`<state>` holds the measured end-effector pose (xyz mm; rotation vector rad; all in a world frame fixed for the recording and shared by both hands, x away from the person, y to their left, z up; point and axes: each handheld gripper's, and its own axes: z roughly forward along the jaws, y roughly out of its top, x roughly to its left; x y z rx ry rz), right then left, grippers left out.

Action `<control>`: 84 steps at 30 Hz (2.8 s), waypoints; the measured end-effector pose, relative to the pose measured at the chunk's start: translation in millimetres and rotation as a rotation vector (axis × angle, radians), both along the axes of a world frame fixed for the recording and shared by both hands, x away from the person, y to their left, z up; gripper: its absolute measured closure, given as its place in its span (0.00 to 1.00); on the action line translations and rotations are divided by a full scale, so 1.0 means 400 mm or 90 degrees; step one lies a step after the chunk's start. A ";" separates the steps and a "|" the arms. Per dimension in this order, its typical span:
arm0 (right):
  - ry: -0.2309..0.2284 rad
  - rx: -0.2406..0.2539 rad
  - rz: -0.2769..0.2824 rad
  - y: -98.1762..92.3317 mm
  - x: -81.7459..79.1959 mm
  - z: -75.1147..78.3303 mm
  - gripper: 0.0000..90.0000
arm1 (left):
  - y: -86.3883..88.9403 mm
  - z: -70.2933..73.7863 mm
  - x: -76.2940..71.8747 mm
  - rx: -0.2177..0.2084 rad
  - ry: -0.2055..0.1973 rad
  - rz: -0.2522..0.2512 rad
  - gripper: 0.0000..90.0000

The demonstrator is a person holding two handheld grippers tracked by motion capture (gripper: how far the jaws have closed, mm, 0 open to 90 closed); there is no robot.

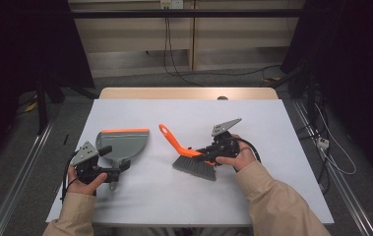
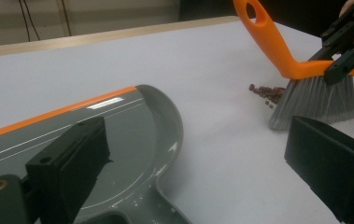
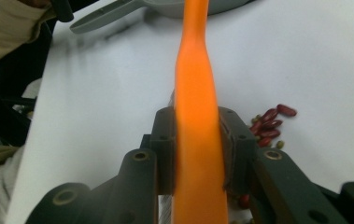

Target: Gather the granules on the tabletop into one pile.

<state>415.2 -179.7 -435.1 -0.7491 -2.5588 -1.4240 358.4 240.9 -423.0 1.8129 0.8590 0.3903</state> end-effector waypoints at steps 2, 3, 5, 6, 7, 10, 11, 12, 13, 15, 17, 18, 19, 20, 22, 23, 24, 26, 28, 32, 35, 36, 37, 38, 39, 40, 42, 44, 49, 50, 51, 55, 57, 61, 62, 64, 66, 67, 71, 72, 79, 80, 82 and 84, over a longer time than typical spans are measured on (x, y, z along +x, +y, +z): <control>-0.007 -0.002 0.010 0.001 0.009 0.001 0.79 | 0.001 -0.001 0.000 0.001 0.001 0.000 0.07; -0.010 -0.002 0.011 0.001 0.013 0.001 0.79 | 0.001 -0.001 0.000 0.000 0.001 0.001 0.07; -0.016 -0.004 0.016 0.001 0.021 0.001 0.79 | 0.002 -0.001 0.001 0.000 0.001 0.002 0.07; -0.017 -0.002 0.019 0.001 0.024 0.000 0.79 | 0.002 -0.001 0.001 0.000 0.001 0.002 0.07; -0.019 -0.002 0.019 0.001 0.026 -0.001 0.79 | 0.001 -0.001 0.001 0.000 0.001 0.002 0.07; -0.026 -0.005 0.020 0.001 0.032 0.001 0.79 | 0.001 -0.002 0.001 0.001 0.002 0.001 0.07; -0.030 -0.006 0.023 0.001 0.035 0.002 0.79 | 0.001 -0.003 0.001 0.001 0.003 0.001 0.07; -0.032 -0.007 0.021 0.001 0.036 0.004 0.79 | 0.001 -0.003 0.001 0.001 0.003 0.002 0.07; -0.036 -0.009 0.022 0.001 0.038 0.005 0.79 | 0.001 -0.003 0.001 0.001 0.003 0.002 0.07; -0.041 -0.011 0.023 0.002 0.042 0.006 0.79 | 0.001 -0.003 0.002 0.001 0.003 0.002 0.07; -0.041 -0.009 0.026 0.004 0.043 0.008 0.79 | 0.002 -0.003 0.002 0.001 0.003 0.003 0.07; -0.045 -0.012 0.024 0.006 0.044 0.009 0.79 | 0.002 -0.003 0.002 0.000 0.004 0.003 0.07; -0.042 -0.006 0.026 0.006 0.045 0.010 0.79 | 0.002 -0.003 0.002 0.001 0.003 0.003 0.07; -0.043 -0.005 0.022 0.006 0.043 0.012 0.79 | 0.002 -0.002 0.002 0.001 0.003 0.002 0.07; -0.048 0.000 0.023 0.005 0.039 0.019 0.79 | 0.002 -0.003 0.001 0.001 0.002 0.001 0.07; -0.048 0.005 0.018 0.003 0.037 0.023 0.79 | 0.001 -0.003 0.001 0.002 0.003 0.002 0.07; -0.043 0.012 0.015 0.001 0.034 0.029 0.79 | 0.001 -0.003 0.002 0.002 0.003 0.001 0.07; -0.044 0.025 0.003 -0.005 0.029 0.042 0.79 | 0.000 -0.003 0.002 0.005 0.002 -0.002 0.07; -0.045 0.033 -0.016 -0.014 0.024 0.057 0.79 | -0.002 -0.003 0.001 0.003 0.002 -0.002 0.07; -0.048 0.031 -0.084 -0.039 0.015 0.078 0.79 | -0.001 -0.002 0.000 0.003 0.001 -0.002 0.07; -0.052 0.026 -0.142 -0.056 0.007 0.090 0.79 | 0.000 -0.001 0.000 0.003 0.000 -0.002 0.07; -0.053 0.022 -0.163 -0.061 0.003 0.094 0.79 | 0.000 -0.001 0.000 0.003 0.000 -0.002 0.07; -0.054 0.023 -0.189 -0.067 -0.001 0.097 0.79 | 0.000 -0.001 -0.001 0.001 0.000 -0.002 0.07; -0.061 0.023 -0.216 -0.072 -0.005 0.100 0.79 | -0.001 -0.001 -0.001 -0.001 0.000 -0.001 0.07; -0.066 0.017 -0.240 -0.077 -0.010 0.102 0.79 | 0.000 0.000 -0.001 0.001 -0.003 -0.002 0.07; -0.072 0.006 -0.256 -0.080 -0.014 0.104 0.79 | 0.000 0.001 -0.001 0.001 -0.003 -0.003 0.07; -0.074 0.005 -0.284 -0.085 -0.021 0.101 0.79 | 0.000 0.001 -0.002 0.001 -0.004 -0.003 0.07; -0.088 -0.012 -0.300 -0.088 -0.027 0.097 0.79 | -0.001 0.001 -0.002 -0.001 -0.003 -0.003 0.07; -0.104 -0.029 -0.328 -0.099 -0.035 0.082 0.79 | -0.001 0.001 -0.002 0.000 -0.003 -0.004 0.07; -0.113 -0.037 -0.339 -0.102 -0.038 0.078 0.79 | 0.000 0.002 -0.002 0.000 -0.004 -0.004 0.07; -0.120 -0.043 -0.345 -0.104 -0.042 0.074 0.79 | 0.000 0.002 -0.002 -0.001 -0.004 -0.004 0.07; -0.131 -0.064 -0.391 -0.108 -0.062 0.054 0.79 | 0.000 0.001 -0.001 0.001 -0.004 -0.004 0.07; -0.132 -0.082 -0.408 -0.103 -0.073 0.041 0.79 | -0.002 0.001 -0.002 0.002 -0.003 -0.006 0.07; -0.150 -0.104 -0.446 -0.093 -0.098 0.024 0.79 | -0.004 0.003 -0.004 0.003 -0.005 -0.005 0.07; -0.155 -0.104 -0.452 -0.091 -0.104 0.025 0.79 | -0.004 0.002 -0.004 0.003 -0.004 -0.005 0.07; -0.149 -0.101 -0.454 -0.088 -0.110 0.024 0.79 | -0.005 0.002 -0.003 0.005 -0.004 -0.006 0.07; -0.153 -0.105 -0.458 -0.084 -0.115 0.024 0.79 | -0.006 0.002 -0.004 0.006 -0.005 -0.008 0.07; -0.152 -0.104 -0.460 -0.083 -0.116 0.025 0.79 | -0.006 0.002 -0.004 0.005 -0.005 -0.009 0.07; -0.150 -0.103 -0.462 -0.080 -0.119 0.024 0.79 | -0.006 0.002 -0.004 0.004 -0.005 -0.006 0.07; -0.155 -0.105 -0.465 -0.079 -0.121 0.024 0.79 | -0.006 0.002 -0.004 0.004 -0.005 -0.006 0.07; -0.157 -0.098 -0.489 -0.075 -0.134 0.022 0.79 | -0.006 0.003 -0.004 0.004 -0.006 -0.006 0.07; -0.157 -0.096 -0.492 -0.072 -0.136 0.021 0.79 | -0.006 0.004 -0.005 0.004 -0.006 -0.007 0.07; -0.160 -0.091 -0.493 -0.064 -0.139 0.018 0.79 | -0.007 0.004 -0.005 0.004 -0.006 -0.008 0.07; -0.162 -0.087 -0.498 -0.050 -0.141 0.015 0.79 | -0.009 0.004 -0.005 0.006 -0.005 -0.008 0.07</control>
